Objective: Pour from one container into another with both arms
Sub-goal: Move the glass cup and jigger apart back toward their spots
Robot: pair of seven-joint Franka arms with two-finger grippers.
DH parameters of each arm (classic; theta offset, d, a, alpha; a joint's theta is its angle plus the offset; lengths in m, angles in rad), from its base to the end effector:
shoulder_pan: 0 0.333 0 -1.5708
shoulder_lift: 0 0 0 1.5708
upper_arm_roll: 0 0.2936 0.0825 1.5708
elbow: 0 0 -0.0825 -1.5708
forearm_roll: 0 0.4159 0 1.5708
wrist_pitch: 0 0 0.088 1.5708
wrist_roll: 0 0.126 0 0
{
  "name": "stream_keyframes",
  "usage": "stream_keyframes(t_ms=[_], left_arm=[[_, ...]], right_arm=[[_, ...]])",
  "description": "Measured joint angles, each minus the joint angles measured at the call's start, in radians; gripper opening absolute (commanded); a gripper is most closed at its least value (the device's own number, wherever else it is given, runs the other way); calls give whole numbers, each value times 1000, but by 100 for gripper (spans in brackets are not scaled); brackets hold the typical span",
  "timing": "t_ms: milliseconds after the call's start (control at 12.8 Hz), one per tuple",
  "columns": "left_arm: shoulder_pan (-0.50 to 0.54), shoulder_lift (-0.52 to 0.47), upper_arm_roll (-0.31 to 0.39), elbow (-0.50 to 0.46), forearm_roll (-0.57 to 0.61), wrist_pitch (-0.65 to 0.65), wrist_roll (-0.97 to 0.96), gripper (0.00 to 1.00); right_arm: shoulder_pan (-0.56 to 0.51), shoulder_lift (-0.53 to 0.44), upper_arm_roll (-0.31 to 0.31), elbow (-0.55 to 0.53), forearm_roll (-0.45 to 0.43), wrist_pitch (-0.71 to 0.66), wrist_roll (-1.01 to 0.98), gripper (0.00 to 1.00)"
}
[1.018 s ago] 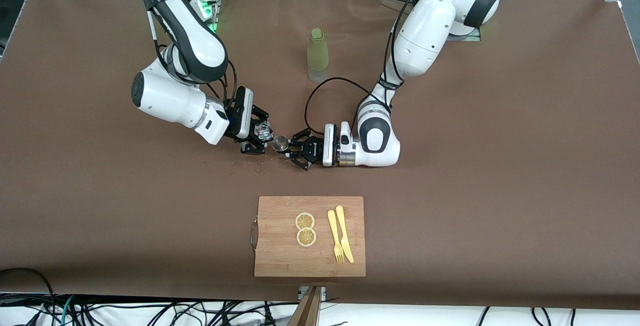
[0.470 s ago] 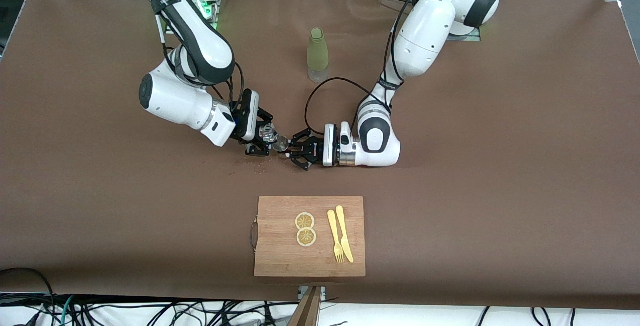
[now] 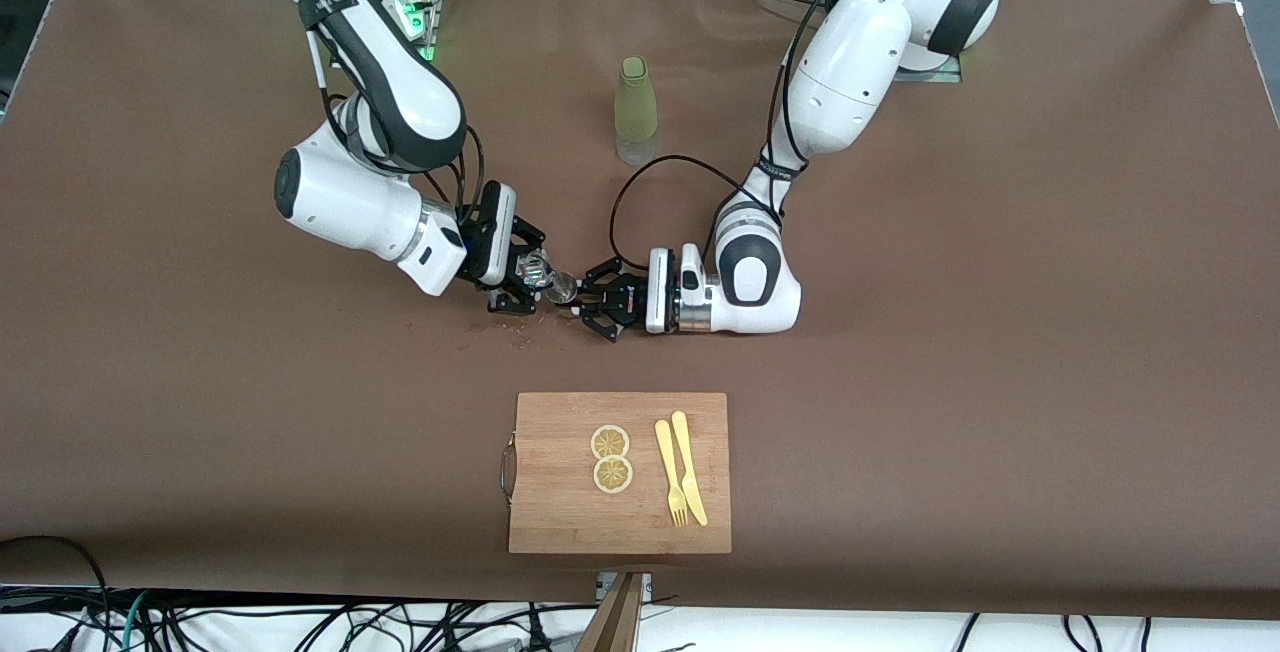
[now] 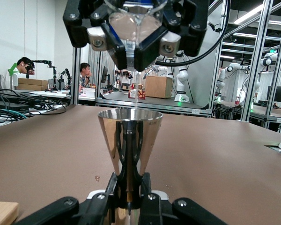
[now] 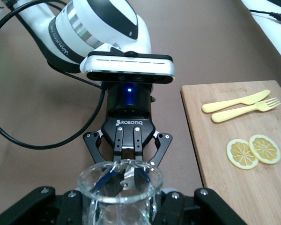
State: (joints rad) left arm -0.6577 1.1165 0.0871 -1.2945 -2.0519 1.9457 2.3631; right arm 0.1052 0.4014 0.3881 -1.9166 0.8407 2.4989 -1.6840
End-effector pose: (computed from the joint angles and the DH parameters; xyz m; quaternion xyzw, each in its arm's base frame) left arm 0.5826 -0.4819 0.0600 0.5326 -0.4907 0.4580 0.5155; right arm 0.5873 0.3110 0.2613 -0.6902 -0.6327 -0.2560 0.2405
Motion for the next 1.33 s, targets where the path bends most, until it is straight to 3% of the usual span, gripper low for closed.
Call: stream_keyframes(t_ms=[235,470,705,940,1097,1332], left_arm=[[3,-1,34,8,0,-2,1,0],[31,-11,57,-4,33,-33,4,0],[100,-51,60,-72,166,-115,16,0],[203,-108,72,-167,333,-230,64,0],[282,-132,107,-222,412,-348,137,0],[378,-137,189,-268,495,-513,229,0]], right_arm=[[-26,-2,-1,7,98,-38,-25,15],[-79,-11,-18,14,222,-166,-151,15],[-121,-14,-129,15,300,-368,-309,15],[-150,-10,-246,11,311,-530,-439,15],[-159,8,-312,2,312,-600,-521,15],[-196,92,-362,-14,313,-674,-683,15]])
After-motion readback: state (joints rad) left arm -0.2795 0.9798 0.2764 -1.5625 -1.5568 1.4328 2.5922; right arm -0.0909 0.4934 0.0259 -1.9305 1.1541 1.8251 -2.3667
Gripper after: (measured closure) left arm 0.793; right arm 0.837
